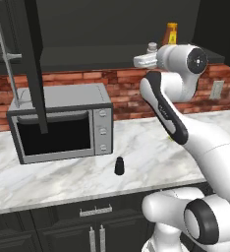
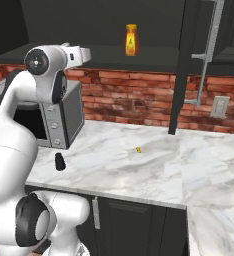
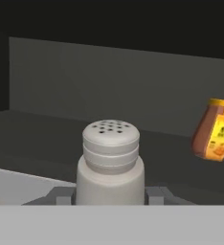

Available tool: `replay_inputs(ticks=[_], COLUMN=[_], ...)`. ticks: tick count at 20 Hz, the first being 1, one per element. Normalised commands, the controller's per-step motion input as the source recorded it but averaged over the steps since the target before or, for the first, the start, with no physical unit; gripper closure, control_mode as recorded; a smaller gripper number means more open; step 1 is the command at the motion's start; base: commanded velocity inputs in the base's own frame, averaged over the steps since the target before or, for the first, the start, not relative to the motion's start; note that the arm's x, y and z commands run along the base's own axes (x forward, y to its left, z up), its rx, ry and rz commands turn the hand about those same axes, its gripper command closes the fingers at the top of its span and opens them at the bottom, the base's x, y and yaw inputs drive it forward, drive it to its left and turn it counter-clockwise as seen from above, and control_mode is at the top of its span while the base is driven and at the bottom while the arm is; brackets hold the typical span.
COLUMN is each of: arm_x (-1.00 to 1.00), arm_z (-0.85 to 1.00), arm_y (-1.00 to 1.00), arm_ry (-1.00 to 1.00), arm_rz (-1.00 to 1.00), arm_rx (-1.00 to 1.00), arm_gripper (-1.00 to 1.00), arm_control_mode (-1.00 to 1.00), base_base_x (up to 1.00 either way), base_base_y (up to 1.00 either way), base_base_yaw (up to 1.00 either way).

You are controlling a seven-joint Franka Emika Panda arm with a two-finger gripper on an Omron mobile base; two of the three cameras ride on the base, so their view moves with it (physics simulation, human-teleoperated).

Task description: Pick the shaker and shaker from the counter and place them in the cabinet.

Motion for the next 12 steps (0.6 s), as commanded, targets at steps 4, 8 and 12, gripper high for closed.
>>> replay_inputs(ticks=[4,8,12], arm_x=[0.26,0.31,0.36], arm_z=[-0.03,-0.11,-0.17], arm_y=[0.0,0.0,0.0], arm_ry=[0.0,0.0,0.0], arm_rz=[0.0,0.0,0.0], arm_rx=[0.0,0.0,0.0], arm_gripper=[1.0,1.0,1.0], arm_control_mode=[-1.0,-1.0,-1.0], base_base_x=[0.0,0.0,0.0], base_base_y=[0.0,0.0,0.0], base_base_yaw=[0.0,0.0,0.0])
